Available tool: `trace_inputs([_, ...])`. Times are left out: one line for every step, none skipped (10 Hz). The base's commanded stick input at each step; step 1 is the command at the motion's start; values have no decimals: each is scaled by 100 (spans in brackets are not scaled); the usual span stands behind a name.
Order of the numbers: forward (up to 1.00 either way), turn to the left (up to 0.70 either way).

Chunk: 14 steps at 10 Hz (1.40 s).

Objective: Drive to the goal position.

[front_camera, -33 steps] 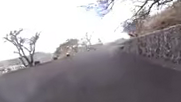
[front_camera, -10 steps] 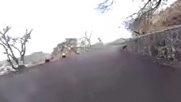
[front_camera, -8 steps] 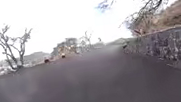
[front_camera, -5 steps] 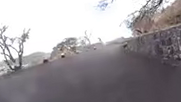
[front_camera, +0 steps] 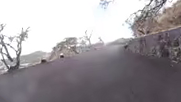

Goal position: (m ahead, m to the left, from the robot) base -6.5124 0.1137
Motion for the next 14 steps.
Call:
trace_inputs([70,0])
trace_inputs([70,0])
trace_inputs([70,0])
trace_inputs([70,0])
trace_inputs([70,0])
trace_inputs([70,0])
trace_inputs([70,0])
trace_inputs([70,0])
trace_inputs([70,0])
trace_inputs([70,0])
trace_inputs([70,0])
trace_inputs([70,0])
trace_inputs([70,0])
trace_inputs([70,0])
